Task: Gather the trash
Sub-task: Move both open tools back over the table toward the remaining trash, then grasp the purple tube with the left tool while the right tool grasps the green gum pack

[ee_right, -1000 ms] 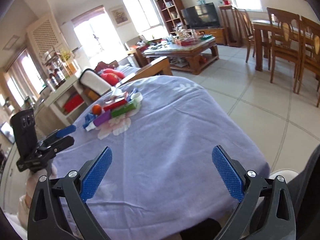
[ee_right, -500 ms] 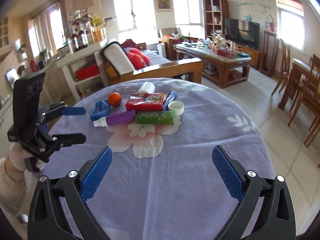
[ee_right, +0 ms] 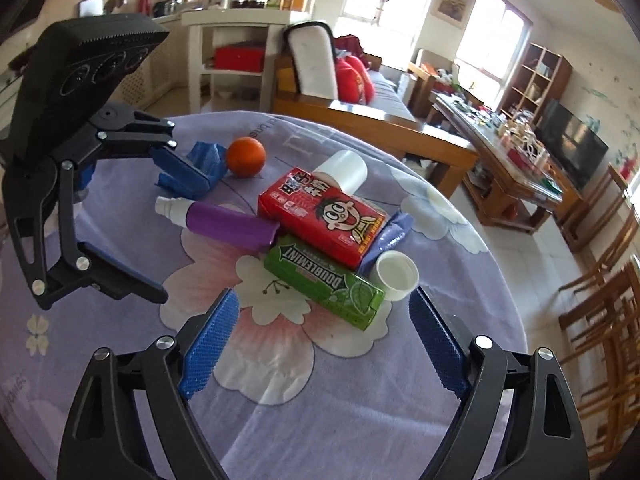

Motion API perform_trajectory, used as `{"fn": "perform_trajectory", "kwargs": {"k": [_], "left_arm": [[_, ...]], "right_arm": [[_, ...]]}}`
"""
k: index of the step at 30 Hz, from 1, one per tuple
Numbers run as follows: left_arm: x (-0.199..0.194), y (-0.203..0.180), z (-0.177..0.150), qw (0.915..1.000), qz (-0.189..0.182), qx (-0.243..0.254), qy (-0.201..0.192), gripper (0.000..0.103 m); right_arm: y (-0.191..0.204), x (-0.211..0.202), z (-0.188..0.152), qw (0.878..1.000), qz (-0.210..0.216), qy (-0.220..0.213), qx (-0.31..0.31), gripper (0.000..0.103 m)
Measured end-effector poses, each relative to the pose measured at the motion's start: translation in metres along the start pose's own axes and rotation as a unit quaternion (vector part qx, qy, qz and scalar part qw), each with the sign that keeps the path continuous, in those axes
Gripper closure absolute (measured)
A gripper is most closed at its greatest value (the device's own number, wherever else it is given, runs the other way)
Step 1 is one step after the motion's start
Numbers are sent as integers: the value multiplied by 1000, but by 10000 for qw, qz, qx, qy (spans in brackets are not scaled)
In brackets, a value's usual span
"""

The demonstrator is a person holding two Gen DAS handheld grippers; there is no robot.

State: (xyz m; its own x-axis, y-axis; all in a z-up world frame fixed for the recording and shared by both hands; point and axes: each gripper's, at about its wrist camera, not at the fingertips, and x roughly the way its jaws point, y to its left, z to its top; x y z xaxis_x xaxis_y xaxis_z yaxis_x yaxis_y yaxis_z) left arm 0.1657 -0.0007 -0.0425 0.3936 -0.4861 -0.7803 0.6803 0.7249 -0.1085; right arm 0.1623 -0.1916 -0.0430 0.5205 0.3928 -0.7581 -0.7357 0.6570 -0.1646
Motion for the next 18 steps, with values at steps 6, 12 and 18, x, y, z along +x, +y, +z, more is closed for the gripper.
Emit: {"fn": "perform_trajectory", "kwargs": {"k": [6,12,18], "left_arm": [[8,3,-1,9999,-27,65,148,13],[7,6,0,9998,137,88,67,39],[7,5,0,9994,270,208,13,44]], "right_arm": [[-5,23,10,9988,381,114,-295,17],[-14,37,14,9964,681,292,-423,28],[-19,47,17,9938,919,453,-433,31]]}}
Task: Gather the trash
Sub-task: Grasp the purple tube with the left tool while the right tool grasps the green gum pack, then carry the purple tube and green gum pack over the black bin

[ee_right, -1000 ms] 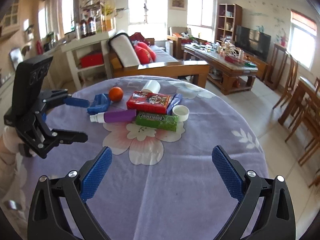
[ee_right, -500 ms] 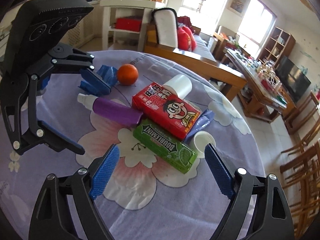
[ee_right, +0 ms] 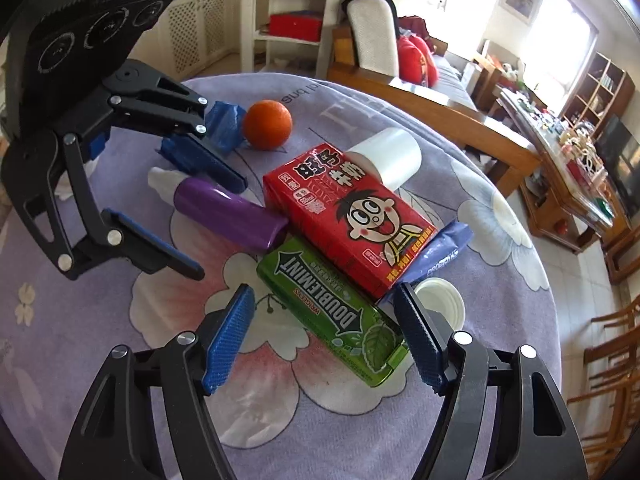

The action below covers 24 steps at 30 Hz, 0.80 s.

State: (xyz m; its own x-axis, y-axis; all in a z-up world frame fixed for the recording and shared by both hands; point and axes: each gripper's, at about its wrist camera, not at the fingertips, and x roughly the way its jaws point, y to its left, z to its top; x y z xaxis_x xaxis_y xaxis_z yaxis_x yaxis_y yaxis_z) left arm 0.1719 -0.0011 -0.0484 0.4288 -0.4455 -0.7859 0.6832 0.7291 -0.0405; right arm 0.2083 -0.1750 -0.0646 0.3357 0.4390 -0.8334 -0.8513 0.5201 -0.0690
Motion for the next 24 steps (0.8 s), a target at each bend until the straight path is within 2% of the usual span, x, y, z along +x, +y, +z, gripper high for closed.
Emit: {"fn": "perform_trajectory", "kwargs": {"k": [1,5,9,14,16,19,24], "left_arm": [[2,1,4,10000,41,14,1,45],[2,3,4,9998,210,23,-16,60],[1,7,5,9994,357,5,-25,74],[0,4,5,9991,412,38,-38,75],[-1,4,4,9993,371,12,-42,75],[-5,-1,1,9996,258,-81,-85,75],[-23,-20,1,9992,195,-66,-339,78]], "right_arm": [[-1,1,0,10000,55,33,53,31],[-10,5,1,9982,351,144,471,34],[-9,4,-1,9971,336,120,672,39],[-2,-2,-3,9944,117,73,1044,68],[1,-5,-7,9926,88,18,1211,72],[4,-10,-17,9870,174,-137,1590,72],[14,-35,-42,9741,207,-619,2163,72]]}}
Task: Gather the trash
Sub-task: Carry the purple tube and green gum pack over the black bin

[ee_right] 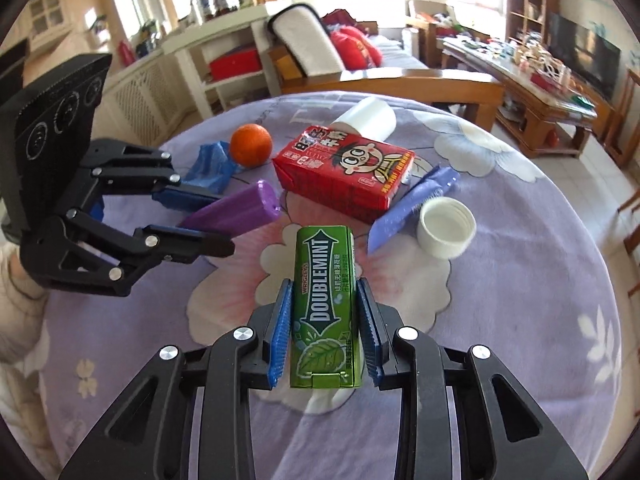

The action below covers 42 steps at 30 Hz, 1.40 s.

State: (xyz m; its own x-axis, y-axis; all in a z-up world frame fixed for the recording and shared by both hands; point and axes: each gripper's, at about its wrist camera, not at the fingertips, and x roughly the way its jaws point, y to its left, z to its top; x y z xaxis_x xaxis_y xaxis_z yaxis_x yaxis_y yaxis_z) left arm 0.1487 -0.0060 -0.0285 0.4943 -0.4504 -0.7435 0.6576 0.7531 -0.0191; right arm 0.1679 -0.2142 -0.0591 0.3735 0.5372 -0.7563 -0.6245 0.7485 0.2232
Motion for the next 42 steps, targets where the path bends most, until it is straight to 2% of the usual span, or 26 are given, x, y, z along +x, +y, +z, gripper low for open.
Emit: {"fn": "perform_trajectory", "kwargs": {"k": [8,14,20,28,35,42], "left_arm": [[-38,-40,2,9983,-127,41,-559,78],[-54,-87,6,9951,-453,201,-858,78],[-57,-133,11,9916,-785,350,-969,78],[-55,-190,21,9874,-1051,649,-988,78],[-38,-243,34,9819,-1342,971,-921,78],[-12,-303,47,9729,-1742,1263,-845,78]], "right_arm": [[8,-81,-44,9899,131,-1134,845,72],[19,-144,-87,9775,95,-1744,1183,72],[24,-196,-127,9698,-77,-2001,1392,72],[15,-251,-187,9566,-500,-2298,1719,72],[-11,-301,-259,9368,-978,-2511,2231,72],[-29,-347,-336,9136,-1487,-2631,2722,72]]}}
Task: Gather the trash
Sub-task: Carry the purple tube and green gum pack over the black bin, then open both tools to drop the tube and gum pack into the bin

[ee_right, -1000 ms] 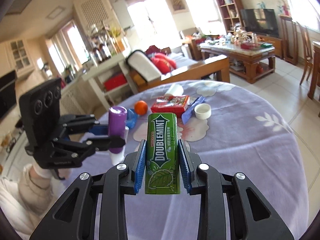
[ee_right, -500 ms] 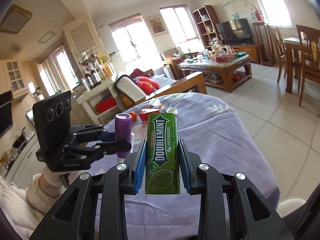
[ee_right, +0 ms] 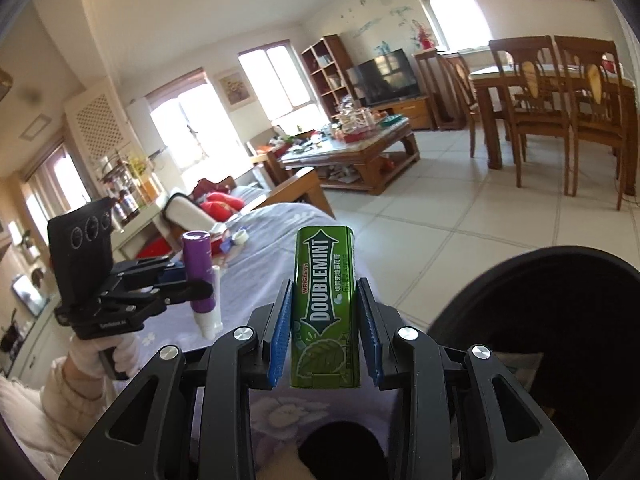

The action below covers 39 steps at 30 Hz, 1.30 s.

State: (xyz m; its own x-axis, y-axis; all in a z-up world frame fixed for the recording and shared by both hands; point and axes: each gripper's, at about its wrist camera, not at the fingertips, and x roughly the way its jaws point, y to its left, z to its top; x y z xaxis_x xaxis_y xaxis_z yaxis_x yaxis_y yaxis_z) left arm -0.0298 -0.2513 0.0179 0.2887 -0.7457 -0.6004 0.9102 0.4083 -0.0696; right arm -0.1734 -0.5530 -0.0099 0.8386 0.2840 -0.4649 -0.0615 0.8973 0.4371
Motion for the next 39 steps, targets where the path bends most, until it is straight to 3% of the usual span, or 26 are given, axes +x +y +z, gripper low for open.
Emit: {"fn": "perform_trajectory", "kwargs": {"k": [7,14,21,31,33,35,39], "left_arm": [[44,-41,18,9983,-533,225,105,78],[85,-69,35,9925,-1201,200,126,78],[128,-92,31,9890,-1424,188,355,78],[150,-101,25,9878,-1393,245,647,78],[149,-99,23,9885,-1330,222,681,76],[151,-99,22,9884,-1320,200,723,76],[150,-99,21,9893,-1231,225,744,71]], "right_arm": [[-52,-49,-26,9982,-465,-155,356,72],[-92,-73,-50,9948,-823,-88,592,72],[-111,-72,-70,9907,-1119,102,774,72],[-118,-59,-79,9891,-1116,257,924,71],[-119,-57,-75,9885,-1102,240,1011,61],[-119,-57,-75,9875,-1175,202,1035,31],[-111,-55,-76,9874,-1322,190,845,27]]}}
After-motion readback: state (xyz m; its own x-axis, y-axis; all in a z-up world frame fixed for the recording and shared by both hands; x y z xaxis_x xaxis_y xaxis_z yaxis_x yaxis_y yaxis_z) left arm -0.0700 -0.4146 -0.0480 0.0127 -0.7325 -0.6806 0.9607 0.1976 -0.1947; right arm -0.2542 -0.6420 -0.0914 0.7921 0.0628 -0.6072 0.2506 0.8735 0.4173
